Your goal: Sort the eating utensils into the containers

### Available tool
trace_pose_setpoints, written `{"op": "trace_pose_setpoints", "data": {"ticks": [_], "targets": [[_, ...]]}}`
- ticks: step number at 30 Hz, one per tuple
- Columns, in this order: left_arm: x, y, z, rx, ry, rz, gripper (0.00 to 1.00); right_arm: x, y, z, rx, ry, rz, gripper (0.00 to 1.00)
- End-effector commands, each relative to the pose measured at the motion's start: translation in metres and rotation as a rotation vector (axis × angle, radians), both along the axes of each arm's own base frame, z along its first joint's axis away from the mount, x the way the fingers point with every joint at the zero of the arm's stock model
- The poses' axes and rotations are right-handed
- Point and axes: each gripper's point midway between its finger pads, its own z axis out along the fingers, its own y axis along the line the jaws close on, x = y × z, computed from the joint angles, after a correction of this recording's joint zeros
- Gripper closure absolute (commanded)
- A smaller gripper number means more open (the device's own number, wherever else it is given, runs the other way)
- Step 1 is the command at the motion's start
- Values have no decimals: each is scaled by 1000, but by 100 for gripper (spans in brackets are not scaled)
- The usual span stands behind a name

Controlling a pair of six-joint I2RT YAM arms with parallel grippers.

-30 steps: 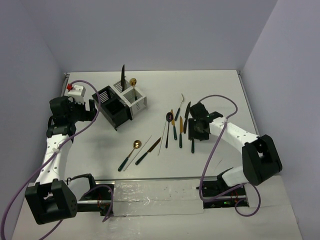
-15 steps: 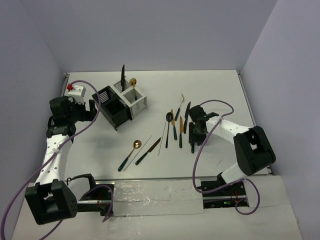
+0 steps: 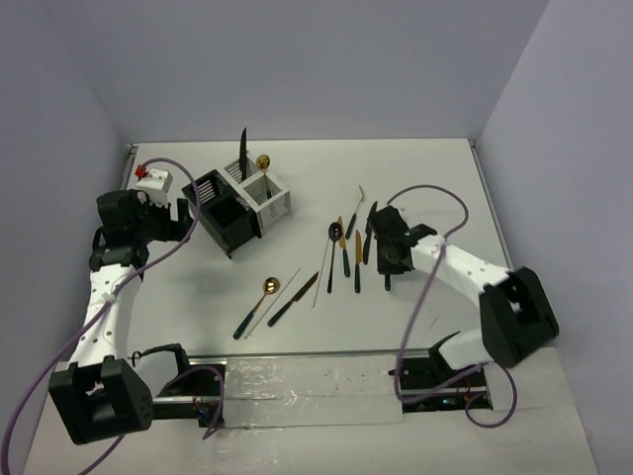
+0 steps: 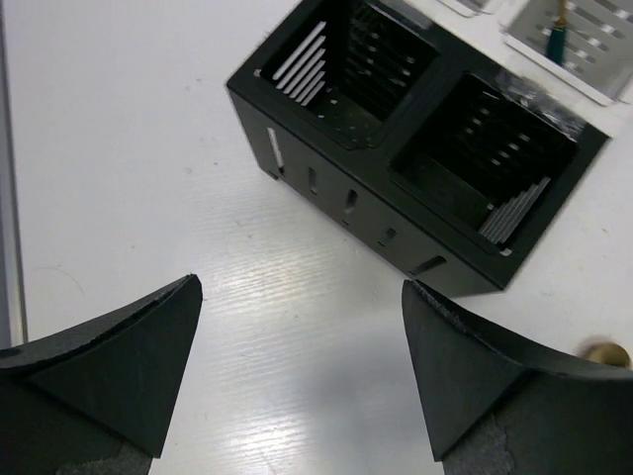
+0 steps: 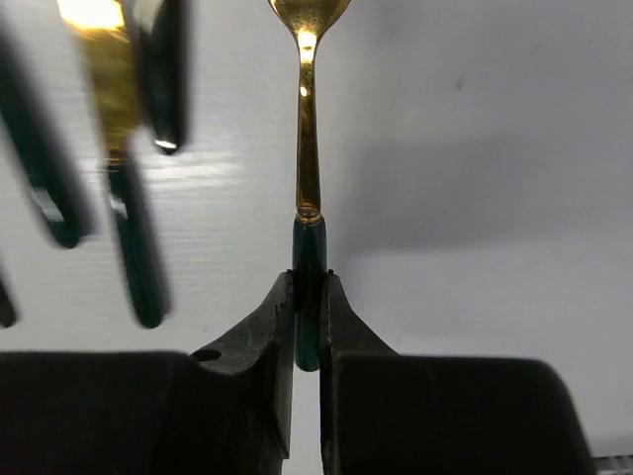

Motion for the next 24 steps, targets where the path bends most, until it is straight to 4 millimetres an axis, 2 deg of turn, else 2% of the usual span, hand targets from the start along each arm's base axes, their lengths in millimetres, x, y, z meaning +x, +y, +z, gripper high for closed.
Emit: {"op": "trace_pose_setpoints", "data": {"ticks": [1,2,3,4,5,6,7,8,9,10,11,13,14,16,17,18,19,20,22,23,24], "targets": [[-5,-18,37,-11,-44,-129,10,45,6,86,-60,-417,27,100],[-6,-25,51,-9,-65,-174,10,59,22,117,-19,-539,48,100],[-16,-41,53,-55,-43,-260,11,58,42,146,17,-641,122,100],[-19,-49,68,-65,-70,-310,11,60,54,164,50,-706,153,100],[-28,-66,78,-113,-82,-403,12,65,78,195,134,-831,204,100],[-34,-74,86,-138,-91,-448,12,65,92,212,186,-891,235,100],[-41,-83,101,-173,-107,-487,12,68,114,236,283,-985,274,100],[-45,-89,110,-197,-122,-518,13,65,127,247,321,-1023,302,100],[-52,-99,122,-230,-139,-575,14,61,147,257,366,-1057,344,100],[-55,-104,137,-261,-158,-584,14,61,160,264,400,-1080,366,100],[-58,-110,146,-279,-169,-603,15,65,182,278,456,-1114,389,100],[-60,-117,164,-321,-183,-594,16,58,217,289,526,-1124,452,100],[-59,-123,172,-323,-208,-604,17,62,241,297,558,-1135,476,100],[-54,-126,180,-356,-210,-558,18,56,273,301,592,-1122,533,100],[-53,-132,183,-361,-221,-569,18,59,294,305,611,-1114,554,100],[-51,-135,183,-365,-223,-567,18,59,306,306,628,-1105,571,100],[-48,-137,179,-377,-209,-565,17,55,319,319,664,-1116,587,100],[-44,-138,176,-372,-211,-551,17,56,333,309,673,-1092,607,100],[-36,-141,169,-361,-208,-532,17,53,349,317,709,-1092,628,100],[-31,-139,166,-351,-207,-505,17,51,358,307,704,-1071,643,100],[-28,-137,165,-350,-212,-492,17,50,362,306,709,-1067,651,100]]}}
